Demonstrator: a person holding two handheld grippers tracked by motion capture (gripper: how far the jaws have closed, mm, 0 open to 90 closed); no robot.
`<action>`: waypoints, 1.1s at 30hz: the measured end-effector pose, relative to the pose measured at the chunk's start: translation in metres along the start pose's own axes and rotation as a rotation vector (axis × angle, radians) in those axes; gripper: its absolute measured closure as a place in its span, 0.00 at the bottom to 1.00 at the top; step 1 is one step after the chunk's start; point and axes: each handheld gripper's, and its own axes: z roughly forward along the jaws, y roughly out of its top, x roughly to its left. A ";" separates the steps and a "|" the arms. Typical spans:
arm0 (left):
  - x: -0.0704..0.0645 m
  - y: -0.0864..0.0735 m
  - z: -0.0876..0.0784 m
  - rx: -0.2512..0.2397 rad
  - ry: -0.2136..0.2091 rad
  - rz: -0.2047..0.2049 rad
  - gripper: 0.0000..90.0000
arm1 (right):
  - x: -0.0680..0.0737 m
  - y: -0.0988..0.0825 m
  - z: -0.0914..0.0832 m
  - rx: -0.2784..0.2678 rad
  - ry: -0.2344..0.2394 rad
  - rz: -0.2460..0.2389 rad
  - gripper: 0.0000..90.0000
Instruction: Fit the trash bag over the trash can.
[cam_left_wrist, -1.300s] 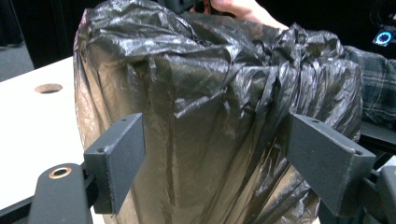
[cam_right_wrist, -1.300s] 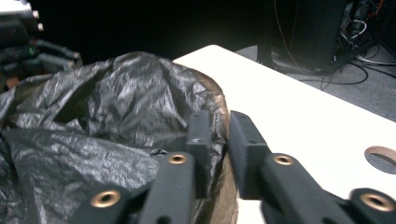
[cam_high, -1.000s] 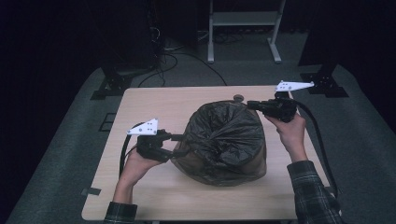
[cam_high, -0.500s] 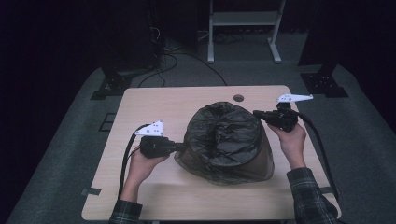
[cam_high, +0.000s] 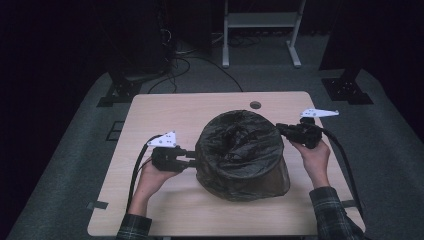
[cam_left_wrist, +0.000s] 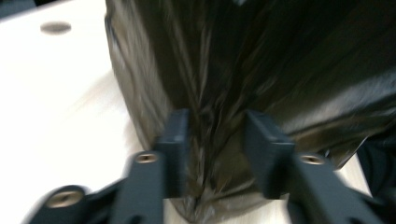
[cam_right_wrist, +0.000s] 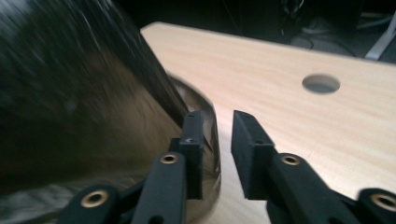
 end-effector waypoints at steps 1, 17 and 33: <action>-0.001 0.001 -0.001 -0.020 -0.007 0.005 0.57 | 0.000 0.002 -0.003 -0.009 0.000 0.001 0.77; -0.010 0.009 0.012 -0.112 -0.091 0.009 0.00 | 0.037 0.061 -0.048 -0.042 0.154 -0.173 0.12; -0.016 0.014 0.018 -0.082 -0.113 0.024 0.00 | 0.113 0.093 -0.010 0.305 0.290 -0.458 0.11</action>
